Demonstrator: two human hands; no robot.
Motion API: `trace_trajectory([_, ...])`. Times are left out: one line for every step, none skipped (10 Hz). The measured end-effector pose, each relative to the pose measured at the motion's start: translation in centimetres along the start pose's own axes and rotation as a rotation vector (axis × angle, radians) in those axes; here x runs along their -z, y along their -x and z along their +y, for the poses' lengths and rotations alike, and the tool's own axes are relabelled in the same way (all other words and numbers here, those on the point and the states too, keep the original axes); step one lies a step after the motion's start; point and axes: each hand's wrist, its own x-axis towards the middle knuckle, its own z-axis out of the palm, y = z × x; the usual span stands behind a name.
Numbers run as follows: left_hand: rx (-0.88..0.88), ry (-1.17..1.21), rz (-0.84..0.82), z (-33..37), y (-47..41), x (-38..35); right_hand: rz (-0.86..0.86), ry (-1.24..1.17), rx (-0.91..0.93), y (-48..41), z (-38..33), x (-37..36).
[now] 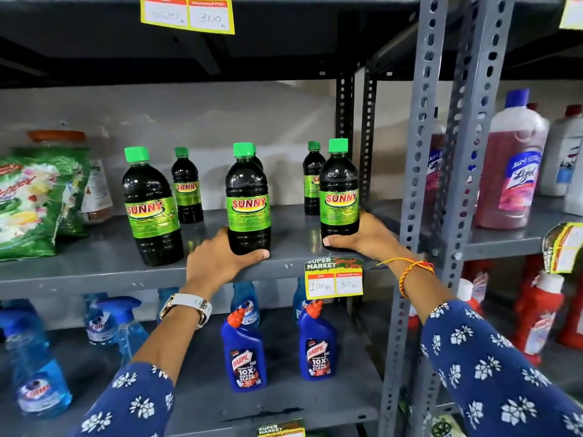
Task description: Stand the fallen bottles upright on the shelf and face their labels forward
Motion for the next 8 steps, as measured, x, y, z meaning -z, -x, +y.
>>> trace_trajectory([-0.002, 0.006, -0.003, -0.1, 0.0, 0.0, -0.006, -0.005, 0.005, -0.1, 0.0, 0.0])
trace_trajectory([-0.009, 0.017, 0.007, -0.1, 0.0, 0.0, -0.014, -0.013, 0.007, -0.2, 0.3, 0.1])
trace_trajectory([-0.008, 0.019, 0.002, 0.0, 0.1, 0.0, -0.013, -0.014, 0.024, -0.3, 0.4, 0.0])
trace_trajectory([-0.007, 0.017, 0.010, 0.1, 0.1, 0.1, -0.031, -0.053, 0.024, -0.3, 0.2, 0.1])
trace_trajectory([-0.012, 0.023, 0.005, 0.1, 0.1, 0.2, -0.045, -0.110, 0.038, -0.1, -0.1, 0.2])
trace_trajectory([0.001, 0.030, -0.019, 0.2, 0.2, 0.3, 0.063, -0.152, 0.004, 0.4, -0.6, -0.1])
trace_trajectory([0.011, 0.041, -0.087, 0.4, 0.2, 0.9, 0.354, -0.136, -0.082, 1.6, -0.6, -1.2])
trace_trajectory([0.031, 0.216, -0.046, -0.1, 1.2, 1.1, 0.590, -0.166, 0.071, 3.6, -1.5, -2.9])
